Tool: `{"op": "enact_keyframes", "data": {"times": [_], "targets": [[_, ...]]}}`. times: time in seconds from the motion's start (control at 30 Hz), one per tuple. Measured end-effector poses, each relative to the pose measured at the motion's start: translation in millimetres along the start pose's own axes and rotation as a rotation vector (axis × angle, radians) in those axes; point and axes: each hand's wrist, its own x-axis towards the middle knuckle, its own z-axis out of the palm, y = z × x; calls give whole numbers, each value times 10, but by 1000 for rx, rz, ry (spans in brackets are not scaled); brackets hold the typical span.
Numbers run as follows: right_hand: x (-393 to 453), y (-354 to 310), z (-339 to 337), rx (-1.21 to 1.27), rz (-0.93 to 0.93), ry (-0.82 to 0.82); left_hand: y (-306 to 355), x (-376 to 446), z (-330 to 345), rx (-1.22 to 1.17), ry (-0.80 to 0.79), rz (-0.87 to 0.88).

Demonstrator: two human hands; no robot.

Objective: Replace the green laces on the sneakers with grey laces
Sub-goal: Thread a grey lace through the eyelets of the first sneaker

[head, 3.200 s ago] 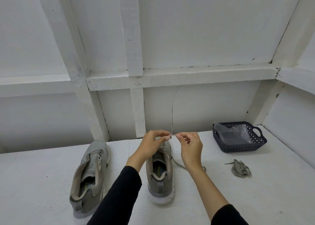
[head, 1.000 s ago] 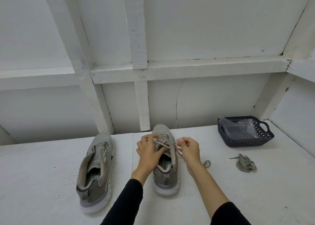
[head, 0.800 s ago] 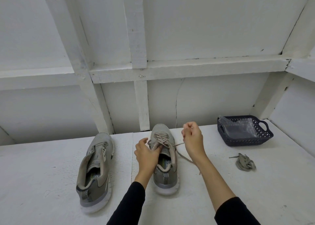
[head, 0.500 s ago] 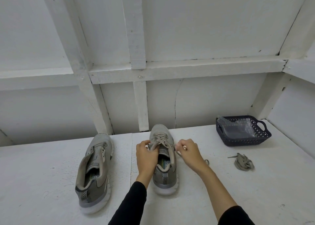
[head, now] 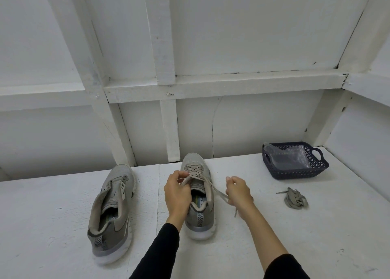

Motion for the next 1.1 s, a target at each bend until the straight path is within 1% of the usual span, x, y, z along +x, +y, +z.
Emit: {"op": "enact_keyframes", "data": {"times": [0.03, 0.13, 0.2, 0.23, 0.27, 0.3, 0.4, 0.43, 0.5, 0.57, 0.63, 0.7, 0.8, 0.87, 1.0, 1.1], "targets": [[-4, 32, 37, 39, 58, -22, -6, -3, -2, -3, 4, -4], [-45, 44, 81, 278, 167, -73, -17, 0, -16, -2, 12, 0], [-56, 55, 49, 333, 215, -58, -17, 7, -19, -2, 9, -2], [-45, 77, 30, 310, 235, -42, -17, 12, -20, 0, 9, -3], [-32, 115, 8, 243, 250, -24, -14, 10, -17, 5, 8, -4], [-30, 145, -18, 112, 256, -18, -9, 9, -16, 11, 10, -1], [-115, 192, -100, -427, 230, -90, -8, 14, -10, 21, 15, 6], [-137, 215, -126, -550, 195, -96, -9, 15, -6, 24, 18, 4], [-156, 247, -164, -712, 101, -55, -8, 15, -2, 33, 26, 1], [-151, 273, -214, -760, -4, 19, -4, 9, 5, 38, 29, -2], [-125, 321, -276, -704, -83, 49, 8, -4, 11, 39, 35, -7], [-93, 389, -333, -629, -136, 40, 10, -9, 13, 34, 37, -14], [-70, 499, -401, -627, -171, 21, 12, -21, 15, 40, 38, -27], [-54, 569, -409, -620, -181, 30, 19, -22, 17, 40, 38, -28], [-14, 576, -375, -496, -142, 101, 29, -24, 19, 46, 43, -31], [9, 464, -326, -276, -114, 167, 32, -30, 19, 52, 51, -38]]}}
